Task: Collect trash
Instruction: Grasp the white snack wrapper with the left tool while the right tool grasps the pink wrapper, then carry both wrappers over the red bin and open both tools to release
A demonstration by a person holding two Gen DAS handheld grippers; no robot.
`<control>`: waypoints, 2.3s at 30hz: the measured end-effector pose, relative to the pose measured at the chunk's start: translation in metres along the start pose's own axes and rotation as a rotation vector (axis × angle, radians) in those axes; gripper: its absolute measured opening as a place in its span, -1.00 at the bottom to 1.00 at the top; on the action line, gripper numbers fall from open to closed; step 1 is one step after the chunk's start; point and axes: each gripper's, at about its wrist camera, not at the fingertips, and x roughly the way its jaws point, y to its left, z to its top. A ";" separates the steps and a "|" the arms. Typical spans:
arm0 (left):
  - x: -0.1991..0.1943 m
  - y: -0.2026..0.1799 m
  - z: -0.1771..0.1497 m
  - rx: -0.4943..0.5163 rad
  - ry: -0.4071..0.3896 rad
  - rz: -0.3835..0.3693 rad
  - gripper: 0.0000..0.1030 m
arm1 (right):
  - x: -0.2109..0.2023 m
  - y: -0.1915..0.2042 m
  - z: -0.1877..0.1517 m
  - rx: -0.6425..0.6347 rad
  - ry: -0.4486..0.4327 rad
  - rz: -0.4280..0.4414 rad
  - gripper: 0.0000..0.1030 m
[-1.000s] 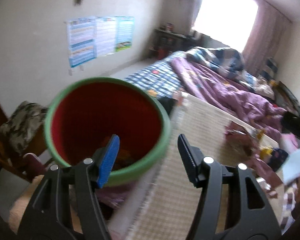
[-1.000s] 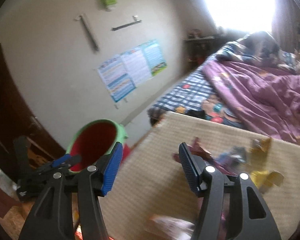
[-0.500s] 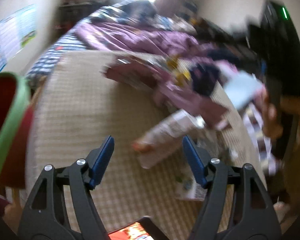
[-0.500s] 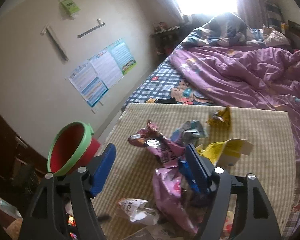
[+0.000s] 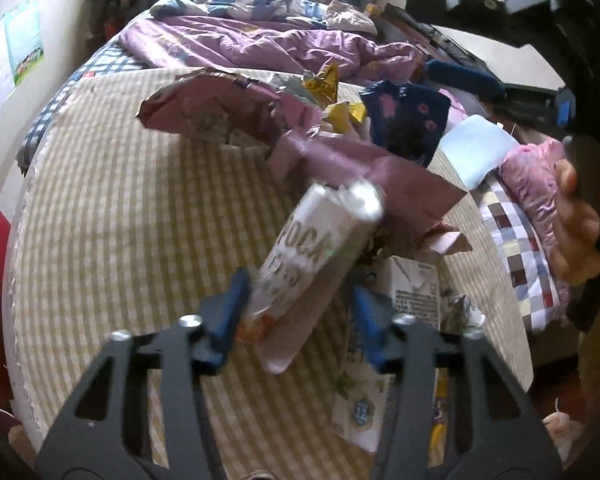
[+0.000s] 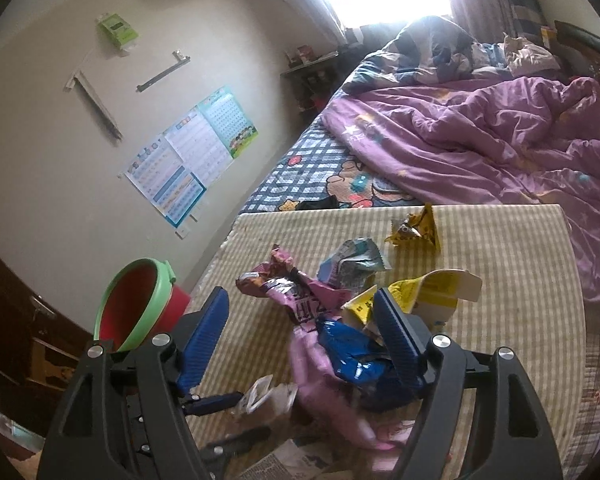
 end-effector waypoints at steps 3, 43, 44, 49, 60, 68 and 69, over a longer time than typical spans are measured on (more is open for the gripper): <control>-0.011 0.007 -0.006 -0.031 -0.007 0.034 -0.33 | 0.005 0.010 0.000 -0.040 0.004 -0.005 0.40; -0.057 0.087 -0.034 -0.363 -0.045 0.297 -0.10 | 0.138 0.034 0.009 -0.266 0.312 -0.049 0.29; -0.057 0.087 -0.034 -0.363 -0.044 0.296 -0.10 | 0.141 0.033 0.007 -0.258 0.322 -0.047 0.29; -0.053 0.087 -0.036 -0.365 -0.034 0.285 -0.12 | 0.147 0.031 -0.002 -0.235 0.347 -0.014 0.09; -0.071 0.084 -0.029 -0.364 -0.131 0.321 -0.32 | 0.124 0.051 -0.005 -0.216 0.252 0.063 -0.89; -0.107 0.082 -0.021 -0.382 -0.262 0.371 -0.32 | 0.082 0.071 0.003 -0.183 0.146 0.144 -0.89; -0.111 0.083 -0.020 -0.387 -0.275 0.377 -0.32 | 0.078 0.075 0.003 -0.181 0.134 0.152 -0.89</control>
